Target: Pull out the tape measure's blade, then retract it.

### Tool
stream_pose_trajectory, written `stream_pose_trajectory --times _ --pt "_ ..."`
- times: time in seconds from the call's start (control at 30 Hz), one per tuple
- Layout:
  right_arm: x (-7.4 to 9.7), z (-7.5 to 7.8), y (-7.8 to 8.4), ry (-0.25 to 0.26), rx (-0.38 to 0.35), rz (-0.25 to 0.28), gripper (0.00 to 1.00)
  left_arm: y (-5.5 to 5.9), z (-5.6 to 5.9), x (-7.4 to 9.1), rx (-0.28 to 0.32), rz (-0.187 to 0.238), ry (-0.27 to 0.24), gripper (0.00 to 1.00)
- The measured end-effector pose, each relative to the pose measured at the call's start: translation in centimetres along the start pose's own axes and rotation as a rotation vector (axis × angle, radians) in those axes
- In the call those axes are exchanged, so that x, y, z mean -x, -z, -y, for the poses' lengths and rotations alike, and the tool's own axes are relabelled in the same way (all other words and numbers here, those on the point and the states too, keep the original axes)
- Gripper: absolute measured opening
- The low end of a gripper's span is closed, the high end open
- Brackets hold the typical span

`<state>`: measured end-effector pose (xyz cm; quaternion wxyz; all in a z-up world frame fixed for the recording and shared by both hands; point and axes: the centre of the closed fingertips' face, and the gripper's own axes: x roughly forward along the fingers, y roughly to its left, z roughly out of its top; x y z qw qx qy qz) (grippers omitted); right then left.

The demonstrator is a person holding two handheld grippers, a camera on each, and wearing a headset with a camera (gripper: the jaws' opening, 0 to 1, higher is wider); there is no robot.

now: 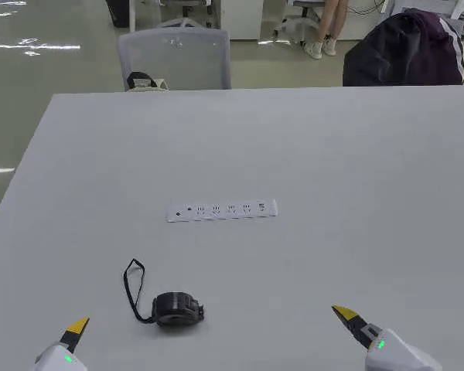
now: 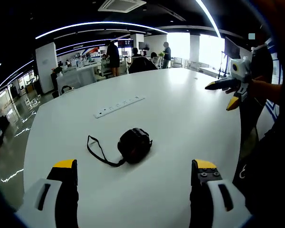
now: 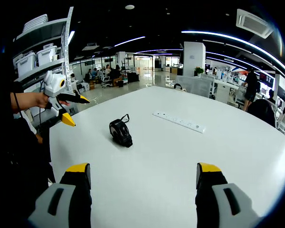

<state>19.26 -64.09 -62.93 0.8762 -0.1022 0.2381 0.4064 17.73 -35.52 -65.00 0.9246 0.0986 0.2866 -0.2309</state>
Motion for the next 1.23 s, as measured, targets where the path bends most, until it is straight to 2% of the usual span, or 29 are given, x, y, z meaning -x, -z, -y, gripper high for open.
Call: stream_pose_trajectory --times 0.67,1.03,1.23 --pt "1.1 -0.2 -0.7 0.019 0.006 0.027 0.94 0.4 -0.1 1.1 -0.007 0.004 -0.005 0.99" --pt "1.3 0.0 -0.6 0.028 -0.001 0.023 0.94 0.4 0.0 1.1 -0.004 0.004 -0.002 0.99" --pt "1.2 -0.2 -0.5 0.024 -0.001 0.019 0.94 0.8 -0.2 0.9 -0.001 -0.002 0.0 0.99"
